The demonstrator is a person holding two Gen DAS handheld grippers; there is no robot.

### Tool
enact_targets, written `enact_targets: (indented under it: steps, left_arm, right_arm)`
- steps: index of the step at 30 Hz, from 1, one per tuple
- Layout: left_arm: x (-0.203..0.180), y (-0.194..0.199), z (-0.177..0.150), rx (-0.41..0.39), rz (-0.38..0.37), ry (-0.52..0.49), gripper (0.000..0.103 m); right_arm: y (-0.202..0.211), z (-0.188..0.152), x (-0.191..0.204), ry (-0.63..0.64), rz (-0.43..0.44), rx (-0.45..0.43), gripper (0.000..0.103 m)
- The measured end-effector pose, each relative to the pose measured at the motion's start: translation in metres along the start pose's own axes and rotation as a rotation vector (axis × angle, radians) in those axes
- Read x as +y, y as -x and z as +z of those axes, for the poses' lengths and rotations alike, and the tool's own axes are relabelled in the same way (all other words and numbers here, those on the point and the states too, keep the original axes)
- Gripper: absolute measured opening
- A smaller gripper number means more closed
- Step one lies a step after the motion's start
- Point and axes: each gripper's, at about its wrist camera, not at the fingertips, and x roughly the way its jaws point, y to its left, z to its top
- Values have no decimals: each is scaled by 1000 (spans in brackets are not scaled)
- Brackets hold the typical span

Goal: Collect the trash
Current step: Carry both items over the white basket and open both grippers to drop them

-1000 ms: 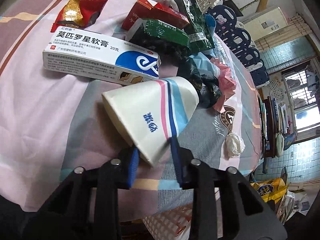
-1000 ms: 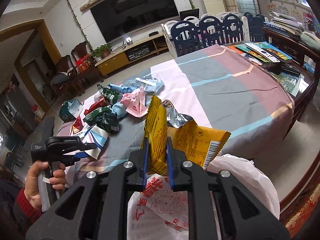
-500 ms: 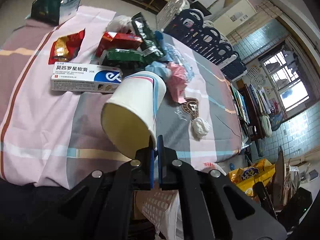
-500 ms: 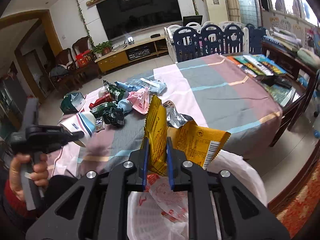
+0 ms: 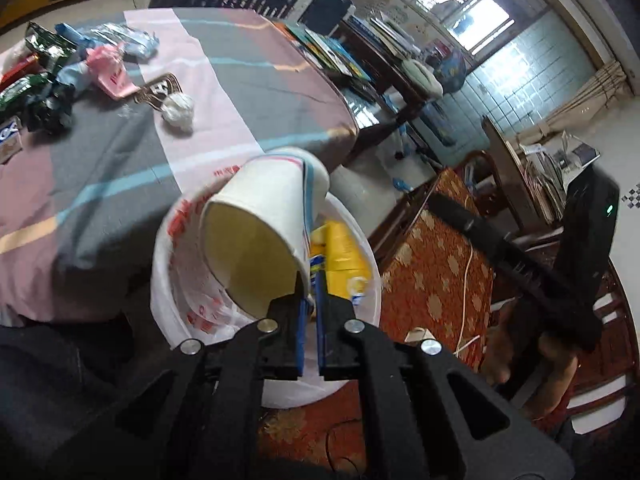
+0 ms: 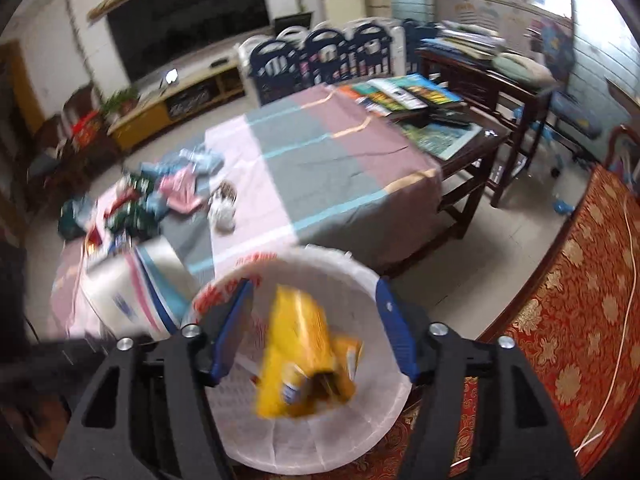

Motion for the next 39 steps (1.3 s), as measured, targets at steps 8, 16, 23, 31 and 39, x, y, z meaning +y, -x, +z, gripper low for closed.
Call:
enact_targets:
  steps: [8, 16, 23, 31, 39]
  left_arm:
    - [19, 21, 5, -73, 117, 96, 85]
    - [62, 120, 5, -360, 453, 210, 89]
    - [98, 176, 1, -472, 606, 334, 91]
    - [103, 193, -11, -475, 534, 373, 92]
    - [87, 202, -20, -493, 508, 353, 92]
  right_arm:
    - [24, 14, 9, -43, 36, -122, 73]
    - [18, 17, 83, 21, 83, -116, 73]
    - [15, 13, 152, 85, 90, -120, 74]
    - [17, -6, 194, 143, 57, -116, 74]
    - [36, -12, 201, 136, 2, -149, 74]
